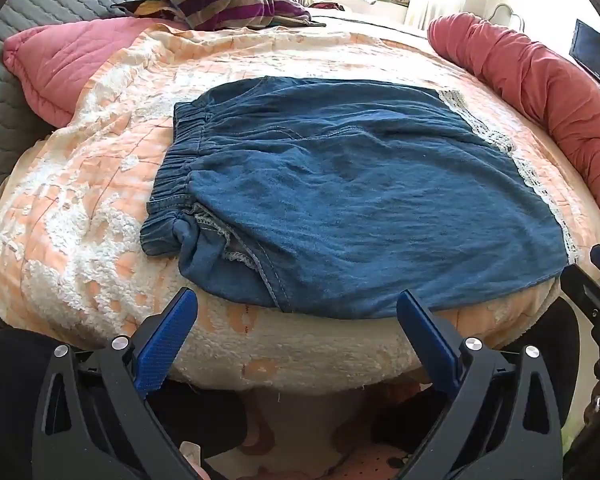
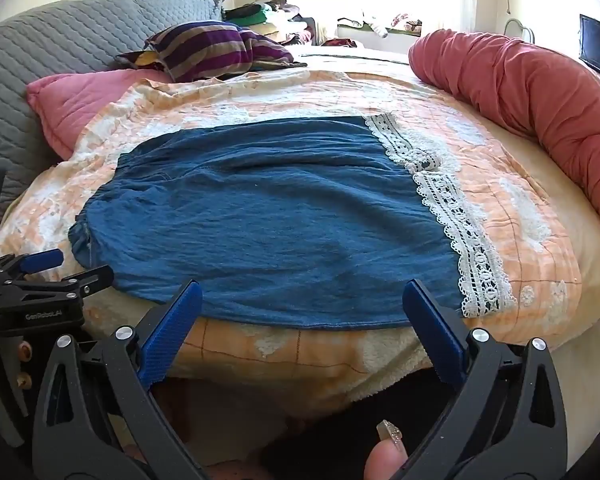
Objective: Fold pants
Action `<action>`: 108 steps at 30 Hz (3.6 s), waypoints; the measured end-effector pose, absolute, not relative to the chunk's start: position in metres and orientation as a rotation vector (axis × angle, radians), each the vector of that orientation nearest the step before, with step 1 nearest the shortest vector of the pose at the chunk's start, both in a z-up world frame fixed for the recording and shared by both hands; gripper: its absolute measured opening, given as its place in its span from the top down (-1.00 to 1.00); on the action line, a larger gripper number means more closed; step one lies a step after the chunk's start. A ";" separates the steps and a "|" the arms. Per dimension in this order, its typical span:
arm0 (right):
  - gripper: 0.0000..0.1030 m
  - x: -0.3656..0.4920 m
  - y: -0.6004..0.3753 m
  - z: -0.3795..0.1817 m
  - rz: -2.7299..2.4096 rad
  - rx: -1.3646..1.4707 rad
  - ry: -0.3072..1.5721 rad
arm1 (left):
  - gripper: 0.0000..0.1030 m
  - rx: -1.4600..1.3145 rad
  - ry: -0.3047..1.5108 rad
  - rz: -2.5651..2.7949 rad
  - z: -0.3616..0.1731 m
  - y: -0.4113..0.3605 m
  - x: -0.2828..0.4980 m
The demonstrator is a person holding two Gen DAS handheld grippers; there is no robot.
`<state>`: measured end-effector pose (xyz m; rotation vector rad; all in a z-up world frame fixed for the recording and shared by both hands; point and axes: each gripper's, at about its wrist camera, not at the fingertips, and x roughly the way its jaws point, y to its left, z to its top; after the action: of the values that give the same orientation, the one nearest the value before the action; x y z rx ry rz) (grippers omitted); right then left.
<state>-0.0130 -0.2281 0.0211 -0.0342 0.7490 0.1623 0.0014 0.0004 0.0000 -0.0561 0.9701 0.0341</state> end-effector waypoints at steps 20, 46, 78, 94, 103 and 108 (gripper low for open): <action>-0.84 -0.017 -0.226 0.022 0.170 -0.025 0.743 | -0.92 -0.065 0.948 0.024 0.009 -0.003 -0.004; -0.84 -0.016 -0.230 0.022 0.172 -0.017 0.749 | -0.92 -0.061 0.937 0.024 0.009 -0.004 -0.005; -0.84 0.030 -0.223 0.038 0.173 -0.068 0.721 | -0.92 -0.083 0.957 0.028 0.021 0.014 0.038; -0.84 0.134 -0.170 0.059 0.303 -0.141 0.723 | -0.92 -0.115 0.972 0.175 0.038 0.107 0.155; -0.84 0.209 -0.129 0.044 0.360 -0.228 0.786 | -0.92 -0.181 1.041 0.154 0.008 0.149 0.208; -0.84 0.241 -0.112 0.036 0.402 -0.262 0.808 | -0.92 -0.196 1.070 0.127 -0.009 0.156 0.225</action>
<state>0.2414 -0.1122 0.0359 -0.2625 0.8080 0.4019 0.2249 0.1560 -0.0093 -0.1958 1.0703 0.1274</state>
